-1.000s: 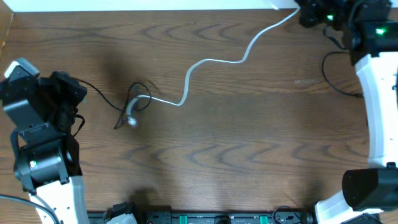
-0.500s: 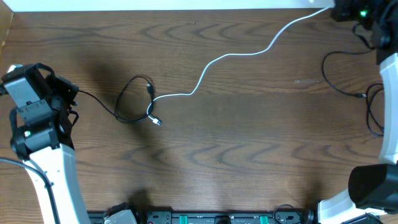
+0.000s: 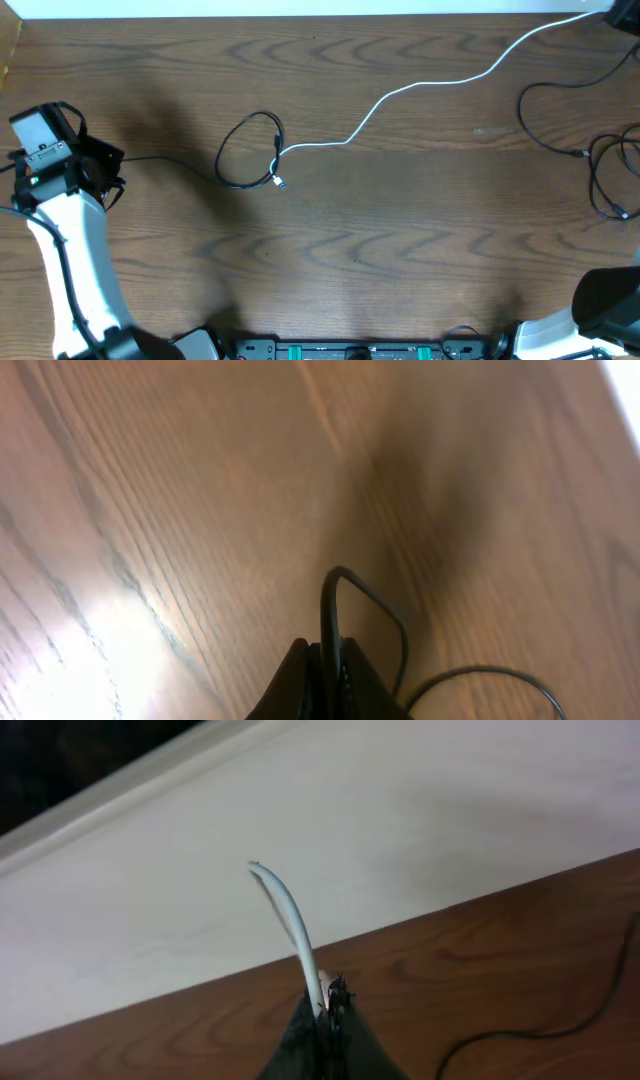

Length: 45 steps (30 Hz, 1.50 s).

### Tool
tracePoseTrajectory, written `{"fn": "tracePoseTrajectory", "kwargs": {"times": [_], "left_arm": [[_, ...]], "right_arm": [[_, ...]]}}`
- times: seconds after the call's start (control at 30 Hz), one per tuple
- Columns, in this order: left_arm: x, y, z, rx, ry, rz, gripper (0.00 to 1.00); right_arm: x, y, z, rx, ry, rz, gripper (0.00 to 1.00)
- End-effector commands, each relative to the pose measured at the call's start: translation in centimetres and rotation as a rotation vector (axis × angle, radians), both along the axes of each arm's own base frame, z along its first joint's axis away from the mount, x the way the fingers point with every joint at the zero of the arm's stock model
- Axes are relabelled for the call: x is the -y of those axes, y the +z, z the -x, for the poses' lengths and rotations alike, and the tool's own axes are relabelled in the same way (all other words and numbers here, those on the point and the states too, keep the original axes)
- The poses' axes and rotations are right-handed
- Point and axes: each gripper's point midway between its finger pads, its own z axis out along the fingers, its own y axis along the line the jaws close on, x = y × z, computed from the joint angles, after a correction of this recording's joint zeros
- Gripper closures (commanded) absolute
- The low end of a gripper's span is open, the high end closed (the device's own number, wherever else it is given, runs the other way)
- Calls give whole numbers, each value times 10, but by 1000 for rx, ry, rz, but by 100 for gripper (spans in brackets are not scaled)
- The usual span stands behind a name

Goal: Untangle cables

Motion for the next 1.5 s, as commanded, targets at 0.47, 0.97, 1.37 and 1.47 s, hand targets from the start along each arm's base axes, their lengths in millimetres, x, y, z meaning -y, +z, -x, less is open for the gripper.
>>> {"fn": "tracePoseTrajectory", "kwargs": {"times": [0.47, 0.97, 1.37, 1.47], "left_arm": [[33, -122, -15, -165, -84, 458, 51], [73, -105, -39, -177, -355, 442, 7], [105, -101, -49, -275, -469, 314, 7], [124, -102, -50, -291, -516, 313, 7]], "right_arm": [[16, -43, 29, -200, -68, -16, 99], [-56, -143, -3, -435, 124, -31, 98], [-116, -255, -23, -665, 220, 28, 69], [-122, -271, -23, -692, 254, 52, 43]]}}
